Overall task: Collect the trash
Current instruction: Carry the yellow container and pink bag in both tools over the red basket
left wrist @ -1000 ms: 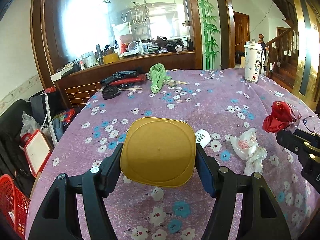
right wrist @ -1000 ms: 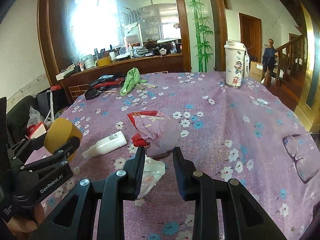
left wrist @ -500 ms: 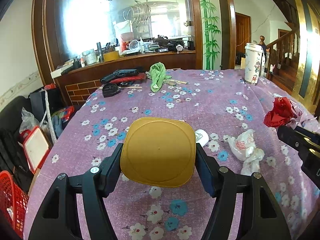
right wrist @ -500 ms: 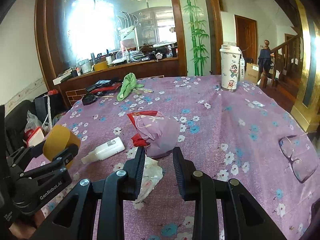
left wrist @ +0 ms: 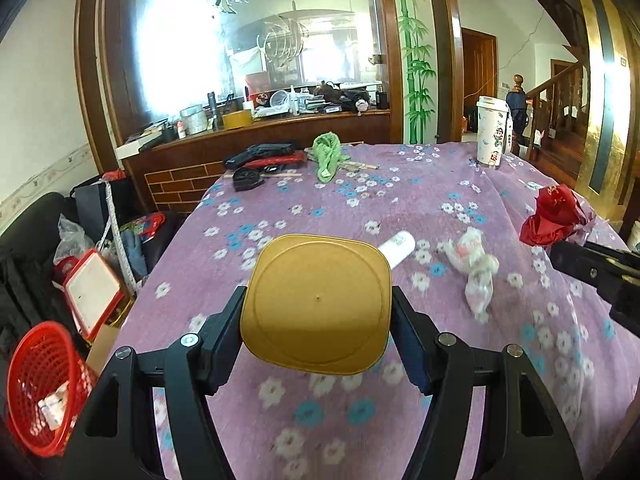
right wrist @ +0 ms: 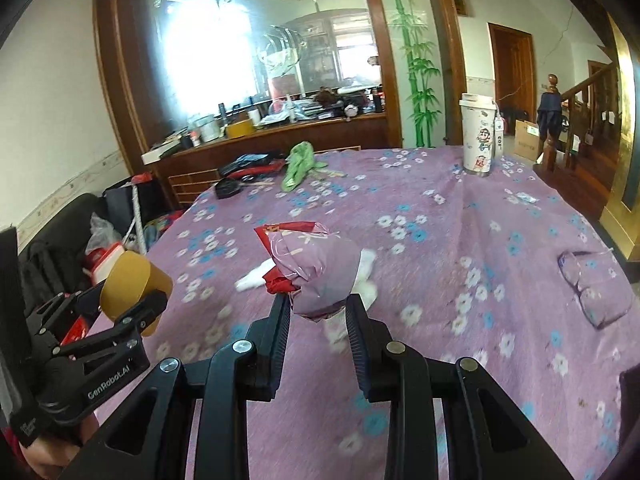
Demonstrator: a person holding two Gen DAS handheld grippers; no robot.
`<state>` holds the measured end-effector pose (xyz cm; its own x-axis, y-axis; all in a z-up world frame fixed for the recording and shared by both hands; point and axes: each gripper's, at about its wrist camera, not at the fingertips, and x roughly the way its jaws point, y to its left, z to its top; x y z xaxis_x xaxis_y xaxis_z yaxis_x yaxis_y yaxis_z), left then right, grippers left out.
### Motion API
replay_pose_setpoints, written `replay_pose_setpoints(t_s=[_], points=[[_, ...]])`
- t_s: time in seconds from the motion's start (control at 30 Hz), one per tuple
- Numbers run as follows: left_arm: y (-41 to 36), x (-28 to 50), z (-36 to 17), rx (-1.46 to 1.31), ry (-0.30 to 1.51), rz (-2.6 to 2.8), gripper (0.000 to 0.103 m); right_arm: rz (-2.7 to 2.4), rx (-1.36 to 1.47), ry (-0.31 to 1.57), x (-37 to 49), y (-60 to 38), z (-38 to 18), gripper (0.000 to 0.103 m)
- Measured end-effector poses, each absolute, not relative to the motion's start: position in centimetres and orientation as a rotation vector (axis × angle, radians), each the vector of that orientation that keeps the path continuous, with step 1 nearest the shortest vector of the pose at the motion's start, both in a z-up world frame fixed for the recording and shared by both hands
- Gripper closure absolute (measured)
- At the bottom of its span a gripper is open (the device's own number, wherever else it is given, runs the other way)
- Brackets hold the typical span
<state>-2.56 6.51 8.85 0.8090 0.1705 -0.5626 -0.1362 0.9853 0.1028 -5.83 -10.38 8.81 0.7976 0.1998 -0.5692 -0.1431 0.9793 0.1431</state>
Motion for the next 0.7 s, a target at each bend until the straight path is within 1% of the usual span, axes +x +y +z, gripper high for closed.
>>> replay_pose_setpoints(t_s=[0.27,0.7], points=[[7.5,-6.4,8.7,0.041,0.619,0.176,0.036,0.209,0.102,0.631,-8.9,-9.7,7.9,0.072],[8.3,-8.5,9.2,0.007,0.613,0.186,0.036,0.234,0.091,0.65,-10.1,-8.8,7.9,0.072]])
